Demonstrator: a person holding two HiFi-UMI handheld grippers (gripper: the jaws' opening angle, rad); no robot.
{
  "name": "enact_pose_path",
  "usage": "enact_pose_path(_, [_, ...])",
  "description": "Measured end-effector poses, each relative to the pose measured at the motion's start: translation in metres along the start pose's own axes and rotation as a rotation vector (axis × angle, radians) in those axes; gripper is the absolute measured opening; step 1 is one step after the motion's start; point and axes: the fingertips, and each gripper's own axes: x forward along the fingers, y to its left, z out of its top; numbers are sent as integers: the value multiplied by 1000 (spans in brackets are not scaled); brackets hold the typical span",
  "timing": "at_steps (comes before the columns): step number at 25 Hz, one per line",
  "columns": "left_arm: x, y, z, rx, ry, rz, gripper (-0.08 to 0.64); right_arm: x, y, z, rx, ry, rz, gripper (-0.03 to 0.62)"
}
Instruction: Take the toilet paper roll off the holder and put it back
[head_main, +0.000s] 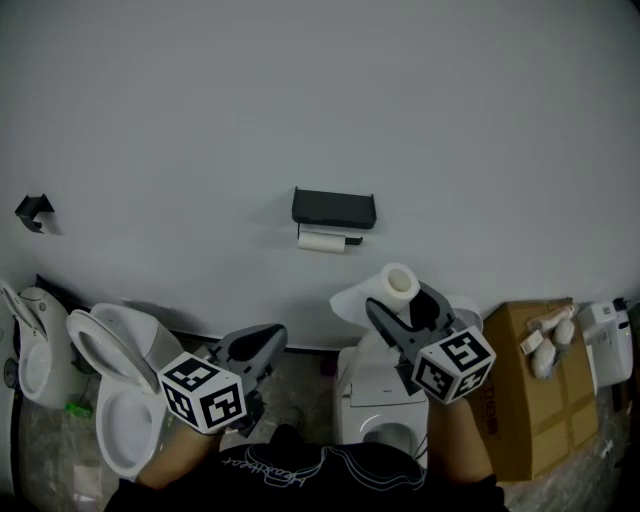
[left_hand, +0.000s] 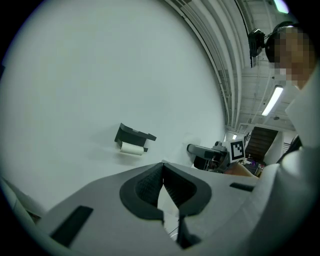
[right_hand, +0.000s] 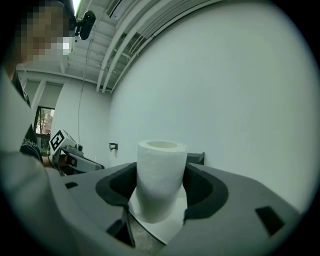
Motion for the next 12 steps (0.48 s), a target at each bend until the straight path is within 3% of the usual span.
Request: enact_pose_path(12, [-24, -43, -18, 8, -19, 2, 5, -49, 37, -48, 64, 37, 41, 284])
